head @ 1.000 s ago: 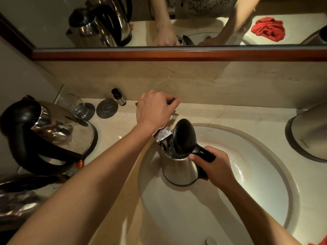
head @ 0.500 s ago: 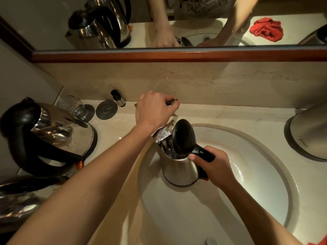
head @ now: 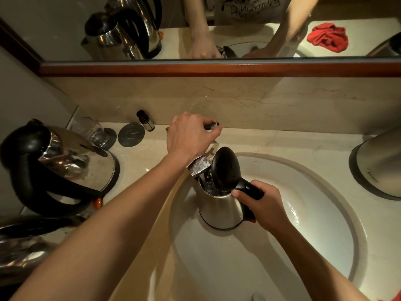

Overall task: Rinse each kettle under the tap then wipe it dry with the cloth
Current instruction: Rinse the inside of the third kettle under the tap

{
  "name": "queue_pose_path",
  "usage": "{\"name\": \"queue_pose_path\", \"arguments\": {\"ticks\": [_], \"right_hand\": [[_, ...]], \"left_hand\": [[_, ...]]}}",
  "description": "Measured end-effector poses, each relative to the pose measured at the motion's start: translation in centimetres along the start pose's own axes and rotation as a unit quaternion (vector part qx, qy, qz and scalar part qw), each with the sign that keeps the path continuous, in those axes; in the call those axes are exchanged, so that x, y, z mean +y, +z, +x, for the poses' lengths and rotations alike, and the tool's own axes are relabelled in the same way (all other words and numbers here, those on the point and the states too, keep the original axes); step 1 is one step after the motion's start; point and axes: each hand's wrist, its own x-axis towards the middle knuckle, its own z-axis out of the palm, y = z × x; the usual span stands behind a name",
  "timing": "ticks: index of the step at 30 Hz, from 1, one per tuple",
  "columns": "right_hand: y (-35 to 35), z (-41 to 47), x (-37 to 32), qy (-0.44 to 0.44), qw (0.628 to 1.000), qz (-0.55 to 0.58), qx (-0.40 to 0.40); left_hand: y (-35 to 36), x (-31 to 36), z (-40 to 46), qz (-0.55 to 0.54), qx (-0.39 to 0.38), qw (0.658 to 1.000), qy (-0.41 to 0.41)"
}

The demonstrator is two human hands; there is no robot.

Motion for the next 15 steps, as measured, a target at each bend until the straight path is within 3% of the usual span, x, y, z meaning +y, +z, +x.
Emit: {"name": "queue_pose_path", "arguments": {"ticks": [15], "right_hand": [[0.07,0.09,0.37,-0.011,0.999,-0.034,0.012]], "left_hand": [[-0.29,0.33,-0.16,0.007,-0.001,1.0,-0.006]]}}
